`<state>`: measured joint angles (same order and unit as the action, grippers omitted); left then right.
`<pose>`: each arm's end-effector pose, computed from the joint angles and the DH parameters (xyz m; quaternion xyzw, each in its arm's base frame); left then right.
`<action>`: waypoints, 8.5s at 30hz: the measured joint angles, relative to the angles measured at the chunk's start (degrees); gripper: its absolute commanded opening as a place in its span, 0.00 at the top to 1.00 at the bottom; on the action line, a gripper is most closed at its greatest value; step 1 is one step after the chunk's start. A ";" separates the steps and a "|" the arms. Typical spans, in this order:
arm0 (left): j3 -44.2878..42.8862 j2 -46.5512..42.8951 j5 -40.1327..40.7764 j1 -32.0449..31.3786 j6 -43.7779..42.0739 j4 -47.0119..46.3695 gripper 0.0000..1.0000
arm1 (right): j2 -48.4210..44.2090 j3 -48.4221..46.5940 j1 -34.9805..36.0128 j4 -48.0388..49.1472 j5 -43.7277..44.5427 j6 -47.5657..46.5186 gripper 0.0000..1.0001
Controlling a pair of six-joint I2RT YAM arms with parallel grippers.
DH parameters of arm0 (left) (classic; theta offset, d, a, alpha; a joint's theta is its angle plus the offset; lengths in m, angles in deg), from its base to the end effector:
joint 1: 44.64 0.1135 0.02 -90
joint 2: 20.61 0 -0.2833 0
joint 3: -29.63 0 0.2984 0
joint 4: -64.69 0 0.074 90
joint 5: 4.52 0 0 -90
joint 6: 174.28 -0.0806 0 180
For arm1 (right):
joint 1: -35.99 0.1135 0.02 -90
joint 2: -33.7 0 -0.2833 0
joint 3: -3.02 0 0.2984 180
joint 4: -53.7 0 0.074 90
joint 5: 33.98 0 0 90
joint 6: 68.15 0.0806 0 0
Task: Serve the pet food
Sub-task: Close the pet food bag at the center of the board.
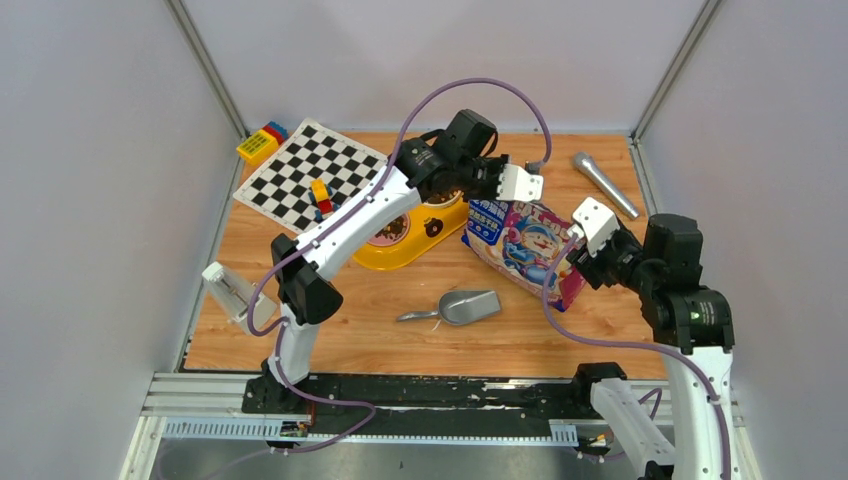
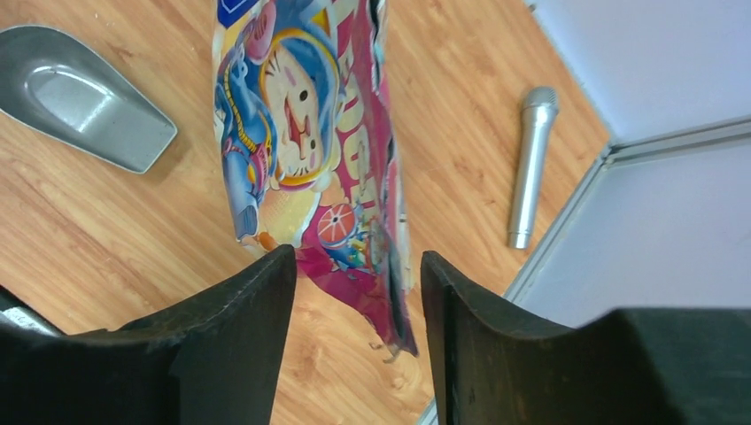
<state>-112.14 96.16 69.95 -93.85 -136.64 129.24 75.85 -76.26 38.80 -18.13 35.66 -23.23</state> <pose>0.3332 -0.4191 0.3960 0.7309 0.5221 -0.1106 0.4255 0.1693 0.0364 0.3986 -0.4288 0.7635 -0.0187 0.4825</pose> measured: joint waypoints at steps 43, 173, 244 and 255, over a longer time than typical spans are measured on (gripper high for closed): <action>-9.03 5.70 -9.20 -5.46 0.79 2.60 1.00 | -2.27 5.68 -0.76 3.06 0.31 2.16 1.00; 2.03 0.39 -9.38 0.61 11.78 -5.60 0.16 | 10.71 -4.79 -3.78 6.23 -10.10 4.39 0.68; 46.07 -44.68 -5.31 33.90 19.47 -5.53 0.00 | 23.71 -7.72 23.15 11.43 24.85 1.70 0.65; 46.07 -44.68 -5.68 33.99 19.50 -5.55 0.00 | 26.18 -8.13 26.47 14.01 25.35 3.23 0.94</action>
<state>-66.07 51.49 64.27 -59.87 -117.14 123.68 102.04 -84.39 65.27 -4.12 61.02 -19.99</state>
